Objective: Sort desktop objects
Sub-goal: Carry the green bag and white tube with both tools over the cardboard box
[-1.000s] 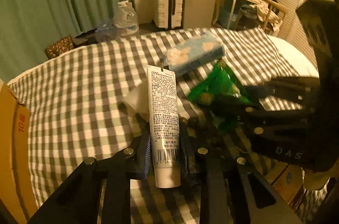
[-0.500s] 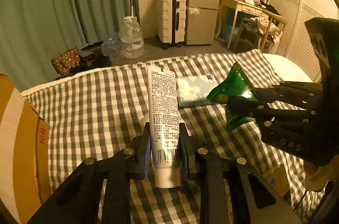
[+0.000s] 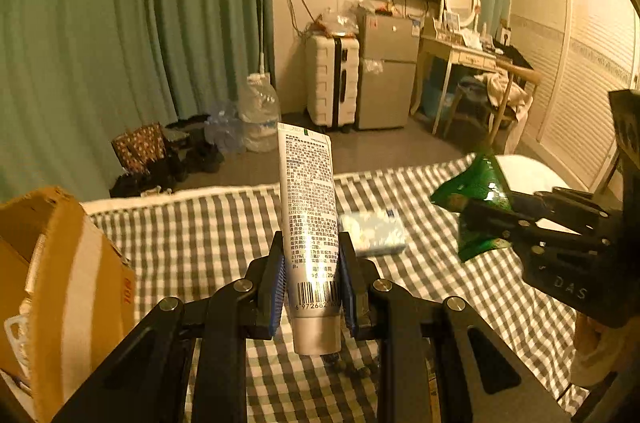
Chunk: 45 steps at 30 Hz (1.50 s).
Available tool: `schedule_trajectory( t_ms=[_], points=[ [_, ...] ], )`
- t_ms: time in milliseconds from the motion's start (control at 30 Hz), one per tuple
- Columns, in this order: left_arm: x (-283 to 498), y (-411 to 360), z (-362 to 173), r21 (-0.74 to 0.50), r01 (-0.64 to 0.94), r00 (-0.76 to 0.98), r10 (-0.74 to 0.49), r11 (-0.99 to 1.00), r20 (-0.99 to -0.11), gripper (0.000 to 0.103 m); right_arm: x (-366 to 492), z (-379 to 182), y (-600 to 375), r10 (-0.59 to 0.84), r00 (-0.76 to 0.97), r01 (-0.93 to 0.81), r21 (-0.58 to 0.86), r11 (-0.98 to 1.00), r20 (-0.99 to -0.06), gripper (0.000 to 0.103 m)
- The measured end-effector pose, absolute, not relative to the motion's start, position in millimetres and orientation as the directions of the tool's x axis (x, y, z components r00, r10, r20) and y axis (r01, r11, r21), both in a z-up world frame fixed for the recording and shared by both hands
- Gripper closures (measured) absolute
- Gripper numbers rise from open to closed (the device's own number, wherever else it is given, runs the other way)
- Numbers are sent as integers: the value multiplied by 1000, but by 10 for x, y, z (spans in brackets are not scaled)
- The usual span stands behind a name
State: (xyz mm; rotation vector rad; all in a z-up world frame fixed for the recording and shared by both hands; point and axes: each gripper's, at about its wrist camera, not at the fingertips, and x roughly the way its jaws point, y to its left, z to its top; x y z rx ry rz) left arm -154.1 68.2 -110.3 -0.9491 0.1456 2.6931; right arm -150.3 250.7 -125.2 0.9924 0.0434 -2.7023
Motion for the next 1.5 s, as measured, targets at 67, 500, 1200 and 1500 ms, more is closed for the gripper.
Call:
schedule_trajectory(
  t_ms=[67,500,1200,1500],
  points=[
    [-1504,641,-1012,-2,-292,-756,232,-957,-613,79,-1444,-1152,2503,-221,-751,242,52,-969,-623,74],
    [-1248,522,-467,24,-270,-823,218,-963,-524,79,-1044,-638,2395,-189,-826,193,49,-980,-531,74],
    [-929,-46,73,-25,-174,-885,167,-984,-435,79,-775,1,1899,-187,-875,197,24,-980,-447,74],
    [-757,-339,219,4,-114,-913,103,-993,-396,79,-744,150,1514,-241,-877,255,24,-967,-416,74]
  ],
)
